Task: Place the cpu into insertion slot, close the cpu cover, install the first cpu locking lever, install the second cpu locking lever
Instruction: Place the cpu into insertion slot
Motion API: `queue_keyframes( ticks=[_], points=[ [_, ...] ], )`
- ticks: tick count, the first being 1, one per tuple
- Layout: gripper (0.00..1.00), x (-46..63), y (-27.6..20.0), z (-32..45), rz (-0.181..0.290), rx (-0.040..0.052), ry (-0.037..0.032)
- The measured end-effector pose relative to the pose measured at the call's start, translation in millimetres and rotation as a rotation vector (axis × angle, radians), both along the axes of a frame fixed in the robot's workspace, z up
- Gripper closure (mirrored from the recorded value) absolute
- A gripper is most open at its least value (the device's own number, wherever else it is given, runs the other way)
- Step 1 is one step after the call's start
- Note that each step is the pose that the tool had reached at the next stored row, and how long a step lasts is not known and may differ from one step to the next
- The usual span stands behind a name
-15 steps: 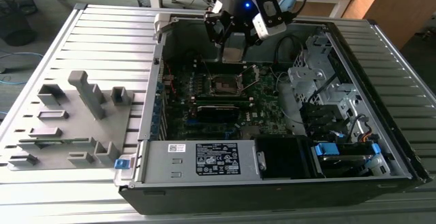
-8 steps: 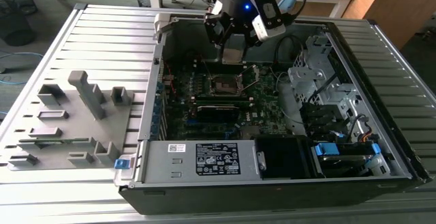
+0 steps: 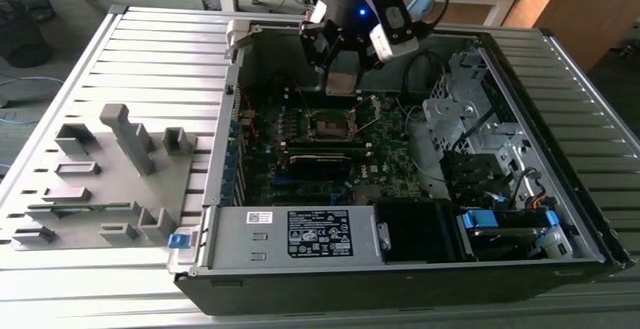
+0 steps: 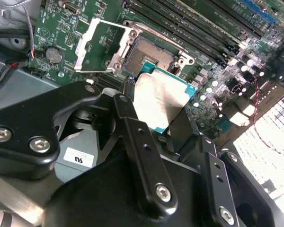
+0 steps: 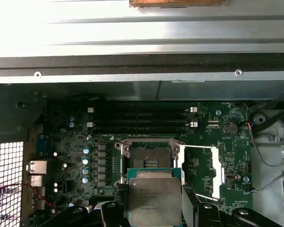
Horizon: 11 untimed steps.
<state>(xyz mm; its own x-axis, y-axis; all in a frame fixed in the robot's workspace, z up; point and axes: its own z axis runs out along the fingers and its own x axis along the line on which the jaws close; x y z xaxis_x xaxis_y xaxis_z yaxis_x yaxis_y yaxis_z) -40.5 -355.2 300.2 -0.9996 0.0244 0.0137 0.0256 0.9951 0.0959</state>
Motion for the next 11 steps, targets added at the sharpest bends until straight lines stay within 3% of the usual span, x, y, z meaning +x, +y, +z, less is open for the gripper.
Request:
queue_keyframes(
  ticks=[11],
  points=[
    [0.46,0.0,0.0,-5.4,0.000,-0.0001,-0.0002]
  ],
)
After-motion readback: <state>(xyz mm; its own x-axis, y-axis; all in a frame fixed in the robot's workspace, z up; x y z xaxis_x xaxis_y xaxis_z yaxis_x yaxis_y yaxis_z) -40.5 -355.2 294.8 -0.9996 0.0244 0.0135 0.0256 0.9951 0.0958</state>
